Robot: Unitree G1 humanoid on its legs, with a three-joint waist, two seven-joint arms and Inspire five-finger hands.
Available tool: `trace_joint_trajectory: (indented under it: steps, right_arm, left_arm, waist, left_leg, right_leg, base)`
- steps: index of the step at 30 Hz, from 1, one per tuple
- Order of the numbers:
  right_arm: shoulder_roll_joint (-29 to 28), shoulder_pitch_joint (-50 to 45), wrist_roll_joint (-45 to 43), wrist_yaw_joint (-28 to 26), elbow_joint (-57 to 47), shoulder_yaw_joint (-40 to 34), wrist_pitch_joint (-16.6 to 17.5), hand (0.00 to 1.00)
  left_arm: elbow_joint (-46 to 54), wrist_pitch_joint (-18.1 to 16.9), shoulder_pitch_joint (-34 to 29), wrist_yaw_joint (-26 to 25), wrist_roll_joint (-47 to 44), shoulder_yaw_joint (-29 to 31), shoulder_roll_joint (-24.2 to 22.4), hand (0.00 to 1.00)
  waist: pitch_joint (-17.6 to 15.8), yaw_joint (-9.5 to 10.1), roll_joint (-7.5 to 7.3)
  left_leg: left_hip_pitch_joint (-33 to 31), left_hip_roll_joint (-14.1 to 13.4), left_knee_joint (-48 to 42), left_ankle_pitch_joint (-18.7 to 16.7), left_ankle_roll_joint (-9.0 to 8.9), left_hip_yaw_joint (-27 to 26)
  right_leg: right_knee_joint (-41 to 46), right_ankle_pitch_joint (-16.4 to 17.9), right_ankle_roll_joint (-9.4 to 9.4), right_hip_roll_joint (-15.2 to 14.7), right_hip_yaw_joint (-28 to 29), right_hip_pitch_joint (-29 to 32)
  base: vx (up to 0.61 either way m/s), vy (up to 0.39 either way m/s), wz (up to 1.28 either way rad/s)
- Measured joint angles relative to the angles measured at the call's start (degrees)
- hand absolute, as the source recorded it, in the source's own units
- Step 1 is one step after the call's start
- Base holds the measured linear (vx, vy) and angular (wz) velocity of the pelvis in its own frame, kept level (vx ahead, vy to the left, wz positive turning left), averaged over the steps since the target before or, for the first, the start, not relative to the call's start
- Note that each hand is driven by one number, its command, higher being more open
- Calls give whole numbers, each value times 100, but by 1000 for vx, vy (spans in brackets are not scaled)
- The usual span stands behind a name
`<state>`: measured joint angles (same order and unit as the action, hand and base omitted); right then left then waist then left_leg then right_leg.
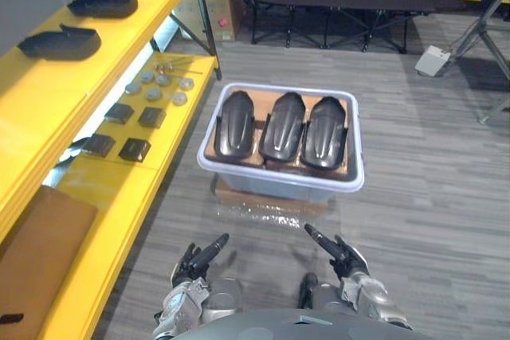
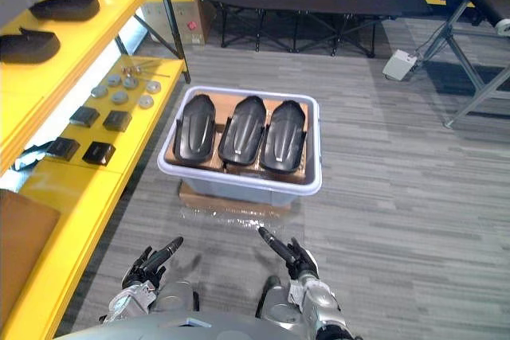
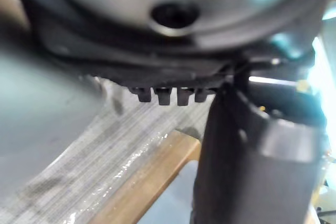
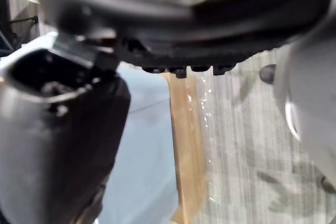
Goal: Walk over and take three plastic housings, then place them on the shelf
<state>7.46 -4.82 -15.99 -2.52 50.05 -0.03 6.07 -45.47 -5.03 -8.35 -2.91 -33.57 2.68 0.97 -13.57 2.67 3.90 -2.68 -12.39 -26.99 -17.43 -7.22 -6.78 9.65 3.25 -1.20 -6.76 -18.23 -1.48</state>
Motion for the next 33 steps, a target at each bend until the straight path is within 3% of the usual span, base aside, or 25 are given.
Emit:
trace_joint_trajectory:
  steps: [2, 3, 4, 5, 6, 9, 15, 20, 21, 26, 30, 33]
  right_arm:
    - [-2, -348, -6, 189, -584, 1, 68, 100]
    - [-23, -537, -11, 312, -990, 18, 76, 100]
    - [-148, -706, -42, 481, -1366, 13, 100, 100]
    - [-234, -848, -81, 557, -1633, 16, 111, 100]
    - [-475, -1285, -111, 659, -2332, 26, 275, 100]
    - [-633, -1674, -50, 831, -2892, 70, 354, 100]
    - [-679, -1916, -539, 581, -3944, -137, 572, 100]
    - [-607, -1661, -695, 718, -5003, -1001, 591, 100]
    - [-537, -1611, -691, 760, -5033, -1095, 575, 100]
    - [101, -1150, -670, 891, -4727, -1599, -133, 100]
    - [581, -105, -468, 1119, -2985, -1628, -607, 100]
    - [989, 678, -486, 1465, -1709, -1663, -684, 100]
  left_arm:
    - [3, -5, 25, 34, -1, -1, 4, 100]
    - [1, 17, 20, 14, -1, -1, 12, 100]
    - [-9, 34, -13, -16, -1, -8, 90, 100]
    - [-6, 30, -18, -11, -5, -15, 157, 100]
    - [8, 37, 21, 3, -74, -83, 297, 100]
    - [-10, 190, -34, 52, -440, -123, 473, 100]
    - [-284, 263, -284, 665, -657, 67, 531, 100]
    - [-520, 277, -412, 1010, -656, 358, 580, 100]
    - [-530, 287, -440, 1025, -656, 412, 577, 100]
    - [-632, 281, -598, 1060, -632, 517, 584, 100]
    - [-630, 277, -731, 1070, -513, 513, 628, 100]
    - [-548, 389, -784, 1136, -353, 501, 659, 100]
  waist:
    - [3, -39, 0]
    - [5, -96, 5]
    - [27, -136, -177]
    - [81, -152, -245]
    - [124, -220, -506]
    - [152, -281, -690]
    - [165, -314, -673]
    - [193, -314, -703]
    - [221, -323, -724]
    - [285, -302, -810]
    - [278, -246, -845]
    - [181, -70, -862]
  left_leg:
    - [-88, -18, 950, 500, 57, -74]
    - [-88, -5, 1329, 1086, 36, -97]
    - [-10, 110, 1508, 1369, 7, -217]
    - [31, 193, 1648, 1442, 23, -314]
    - [79, 379, 1902, 1508, 88, -429]
    - [330, 534, 1990, 1514, 95, -638]
    - [884, 560, 2372, 1500, 79, -963]
    - [1133, 499, 2623, 1505, 87, -1093]
    - [1138, 499, 2661, 1505, 87, -1101]
    - [1330, 592, 3187, 1760, 151, -1094]
    - [1232, 636, 3206, 1825, 173, -980]
    - [883, 696, 3189, 1925, 267, -716]
  right_leg:
    - [-149, -24, -92, -23, -31, -35]
    - [-170, -4, -174, -16, 2, -15]
    - [-178, -25, -273, -125, 104, 3]
    - [-231, -50, -314, -201, 138, 17]
    - [-408, -132, -440, -347, 146, 30]
    - [-496, -204, -552, -482, 152, -143]
    - [-488, -238, -594, -501, 293, -329]
    - [-488, -238, -594, -406, 353, -406]
    - [-499, -237, -593, -401, 350, -403]
    - [-572, -223, -577, -407, 273, -415]
    - [-566, -210, -613, -469, 113, -385]
    - [-570, -247, -675, -562, -179, -238]
  base:
    - [204, 44, -1]
    - [260, 156, -25]
    - [252, 166, -30]
    - [285, 191, -19]
    - [225, 138, -12]
    - [156, 97, -16]
    - [55, 39, -24]
    - [-78, -21, -10]
    - [-98, -16, 2]
    - [-100, -11, 3]
    - [-97, 3, 16]
    - [-52, 11, 48]
